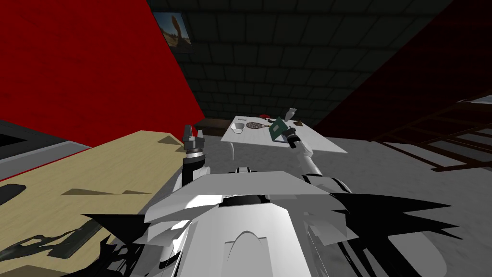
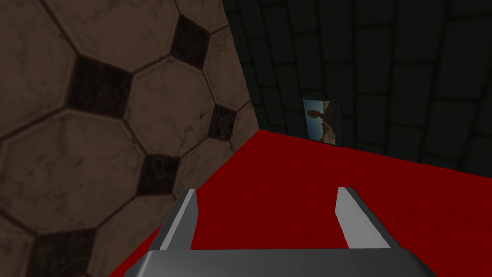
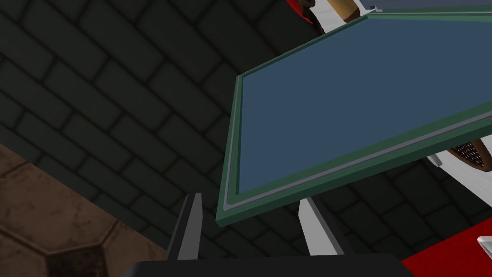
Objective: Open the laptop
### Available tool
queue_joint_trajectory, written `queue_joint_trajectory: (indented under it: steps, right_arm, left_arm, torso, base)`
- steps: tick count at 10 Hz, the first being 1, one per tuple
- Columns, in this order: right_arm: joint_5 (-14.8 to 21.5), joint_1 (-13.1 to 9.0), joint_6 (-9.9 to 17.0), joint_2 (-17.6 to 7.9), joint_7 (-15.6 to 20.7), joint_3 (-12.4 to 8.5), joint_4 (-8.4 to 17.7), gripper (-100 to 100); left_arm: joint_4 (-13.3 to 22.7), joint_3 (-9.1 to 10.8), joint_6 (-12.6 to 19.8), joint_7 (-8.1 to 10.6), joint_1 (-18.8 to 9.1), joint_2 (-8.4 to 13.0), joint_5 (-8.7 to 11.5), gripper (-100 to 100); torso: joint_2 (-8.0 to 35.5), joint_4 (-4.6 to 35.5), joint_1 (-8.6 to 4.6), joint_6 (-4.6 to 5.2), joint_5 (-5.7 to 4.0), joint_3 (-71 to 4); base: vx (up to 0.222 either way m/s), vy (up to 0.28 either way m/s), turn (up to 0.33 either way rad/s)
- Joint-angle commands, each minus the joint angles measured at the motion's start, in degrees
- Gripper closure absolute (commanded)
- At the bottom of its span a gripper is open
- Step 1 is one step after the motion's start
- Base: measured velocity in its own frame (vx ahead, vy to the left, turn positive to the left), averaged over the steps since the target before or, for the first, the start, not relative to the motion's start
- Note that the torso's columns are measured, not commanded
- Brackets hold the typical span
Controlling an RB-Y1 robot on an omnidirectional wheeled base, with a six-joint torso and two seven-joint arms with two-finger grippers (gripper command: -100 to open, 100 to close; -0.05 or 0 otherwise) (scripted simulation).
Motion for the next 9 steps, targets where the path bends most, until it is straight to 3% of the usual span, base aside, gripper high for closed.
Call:
queue_joint_trajectory:
  steps: [1,2,3,4,6,7,8,9]
  right_arm:
    - [-2.5,-4.4,1.5,1.1,2.1,1.6,4.1,100]
    - [-2.5,-6.1,1.5,1.1,2.1,1.6,5.3,100]
    - [-2.5,-6.1,1.5,1.1,2.1,1.6,6.6,100]
    - [-4.8,-8.6,2.6,2.1,4.3,2.9,8.2,100]
    - [-4.8,-11.9,2.6,2.1,4.3,2.9,11.1,100]
    - [-4.8,-11.9,2.6,2.1,4.3,2.9,12.3,100]
    - [-7.1,-14.6,3.6,3.2,6.4,4.1,14.1,100]
    - [-7.1,-16.9,3.6,3.2,6.4,4.1,16.6,100]
  left_arm:
    - [0.0,0.0,0.0,0.0,0.0,0.0,0.0,0]
    - [0.0,0.0,0.0,0.0,0.0,0.0,0.0,0]
    - [0.0,0.0,0.0,0.0,0.0,0.0,0.0,0]
    - [0.0,0.0,0.0,0.0,0.0,0.0,0.0,0]
    - [0.0,0.0,0.0,0.0,0.0,0.0,0.0,0]
    - [0.0,0.0,0.0,0.0,0.0,0.0,0.0,0]
    - [0.0,0.0,0.0,0.0,0.0,0.0,0.0,0]
    - [0.0,0.0,0.0,0.0,0.0,0.0,0.0,0]
  torso:
    - [0.1,0.0,-0.04,-0.29,-0.06,0.1]
    - [0.2,0.0,0.06,-0.24,-0.05,0.1]
    - [0.0,0.1,0.2,-0.14,0.09,0.0]
    - [-0.1,0.0,0.23,-0.09,0.1,0.0]
    - [0.1,0.0,0.02,-0.41,-0.01,0.1]
    - [0.0,0.1,0.1,-0.24,0.09,0.0]
    - [-0.1,0.0,0.11,-0.12,0.08,-0.1]
    - [0.1,-0.1,0.03,-0.46,-0.07,0.0]
  base:
    - [-0.155,-0.089,0.101]
    - [-0.085,-0.034,0.016]
    - [-0.008,-0.007,-0.008]
    - [-0.102,-0.045,0.087]
    - [-0.116,-0.065,0.085]
    - [-0.023,-0.014,0.008]
    - [-0.136,-0.041,0.07]
    - [-0.147,-0.071,0.113]
